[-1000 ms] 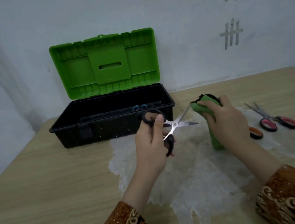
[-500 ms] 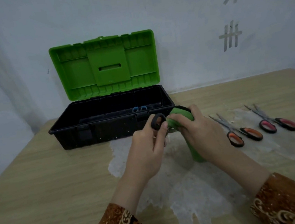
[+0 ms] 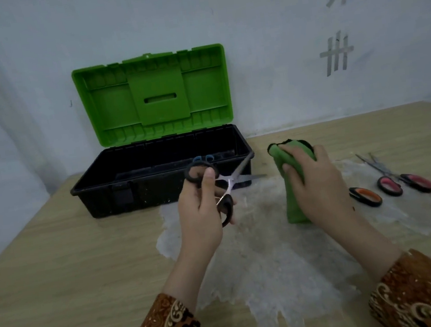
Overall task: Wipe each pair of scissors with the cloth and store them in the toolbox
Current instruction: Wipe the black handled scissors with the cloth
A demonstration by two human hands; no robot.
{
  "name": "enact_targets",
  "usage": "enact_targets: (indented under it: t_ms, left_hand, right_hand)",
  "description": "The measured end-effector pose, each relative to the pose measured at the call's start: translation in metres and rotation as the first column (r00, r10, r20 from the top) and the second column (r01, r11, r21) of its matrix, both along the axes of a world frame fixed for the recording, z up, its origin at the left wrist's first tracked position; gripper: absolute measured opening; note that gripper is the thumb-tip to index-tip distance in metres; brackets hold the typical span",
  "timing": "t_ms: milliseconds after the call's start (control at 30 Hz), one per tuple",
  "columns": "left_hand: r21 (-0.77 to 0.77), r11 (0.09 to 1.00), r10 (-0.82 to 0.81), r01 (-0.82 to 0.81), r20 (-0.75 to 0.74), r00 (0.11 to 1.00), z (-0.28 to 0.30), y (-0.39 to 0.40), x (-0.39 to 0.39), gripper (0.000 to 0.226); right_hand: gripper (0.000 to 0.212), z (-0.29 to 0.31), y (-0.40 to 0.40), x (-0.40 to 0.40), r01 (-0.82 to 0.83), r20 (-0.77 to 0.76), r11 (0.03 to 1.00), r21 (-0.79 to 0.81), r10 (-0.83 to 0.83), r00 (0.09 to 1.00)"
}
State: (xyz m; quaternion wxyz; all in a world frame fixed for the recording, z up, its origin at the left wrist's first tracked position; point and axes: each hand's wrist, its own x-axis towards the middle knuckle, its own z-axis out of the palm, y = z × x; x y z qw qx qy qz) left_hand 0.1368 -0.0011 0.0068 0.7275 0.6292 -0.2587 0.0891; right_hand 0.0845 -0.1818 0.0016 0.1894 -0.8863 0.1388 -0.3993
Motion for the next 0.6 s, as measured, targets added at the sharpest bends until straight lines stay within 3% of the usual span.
enact_targets:
  t_ms: [167,333,467,600]
  left_hand:
    - [-0.076,0.989,0.124,-0.124,-0.009,0.992,-0.007,-0.005,-0.003,0.022]
    - [-0.131,0.988,0.09,-0.085,0.032,0.995,-0.002,-0.002,-0.005,0.018]
    - [-0.003,0.998,0.066,-0.067,0.155,0.986,-0.003,-0.005,-0.007,0.019]
    - [0.137,0.984,0.073,-0.116,0.289,0.955,-0.006,-0.001,-0.007,0.018]
  right_hand:
    - [0.042,0.003,0.055,-0.004,-0.331,-0.025,0.943,0.021,0.332,0.943]
    - [0.041,-0.005,0.047,0.003,-0.162,-0.1,0.974,-0.156,0.148,0.984]
    - [0.037,-0.004,0.037,-0.002,-0.188,-0.085,0.979,-0.078,0.181,0.98]
    - [0.036,-0.005,0.045,-0.003,-0.143,-0.145,0.965,-0.22,0.113,0.983]
